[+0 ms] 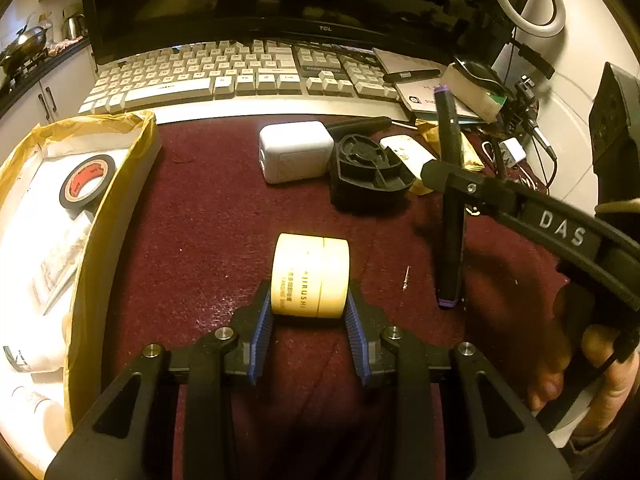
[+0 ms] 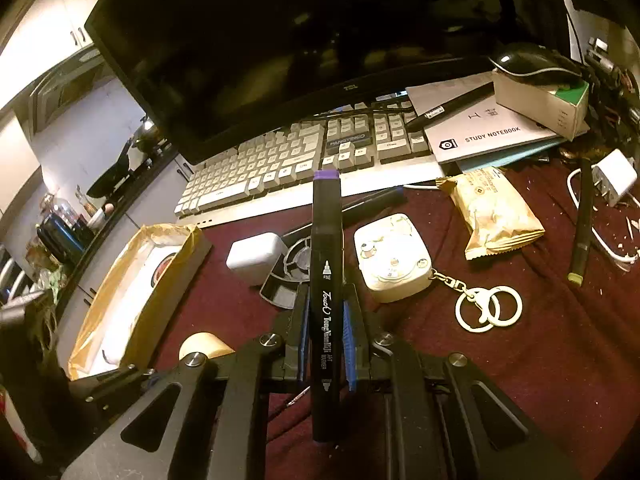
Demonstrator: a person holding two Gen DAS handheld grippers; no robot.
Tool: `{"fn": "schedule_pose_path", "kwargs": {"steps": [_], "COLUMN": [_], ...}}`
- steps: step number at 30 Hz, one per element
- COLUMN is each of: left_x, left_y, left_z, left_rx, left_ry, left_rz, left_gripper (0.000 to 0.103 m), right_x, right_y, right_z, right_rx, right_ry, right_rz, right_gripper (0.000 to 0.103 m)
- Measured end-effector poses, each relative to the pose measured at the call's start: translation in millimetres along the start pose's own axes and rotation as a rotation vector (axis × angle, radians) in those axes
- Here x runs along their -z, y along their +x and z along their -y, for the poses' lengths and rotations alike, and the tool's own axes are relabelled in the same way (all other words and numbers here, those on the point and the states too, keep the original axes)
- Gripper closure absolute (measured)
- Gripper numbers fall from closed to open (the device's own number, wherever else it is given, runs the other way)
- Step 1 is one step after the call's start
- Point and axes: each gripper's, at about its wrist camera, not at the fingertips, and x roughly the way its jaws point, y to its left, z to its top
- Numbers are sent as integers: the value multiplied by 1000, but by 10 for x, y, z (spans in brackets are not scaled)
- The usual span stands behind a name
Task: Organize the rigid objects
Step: 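Hold the tape roll and the marker above the desk with both tools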
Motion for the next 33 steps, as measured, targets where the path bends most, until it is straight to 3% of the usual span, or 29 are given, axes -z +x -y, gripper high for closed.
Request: {"fn": "schedule_pose_path", "kwargs": {"steps": [15,33], "left_x": [8,-8], "left_y": [-178,-121], "left_z": [30,54], "left_rx": [23,11], "left_ry": [8,14], "left_rz": [37,47], "left_gripper": [74,73], "right_x": [-13,8], "right_y": [-105,-130], "right_z": [-145,-145], "right_rx": [-6,-20], "right_ry": [-56,-42], "right_rz": [30,30], "right_gripper": [90,90]}}
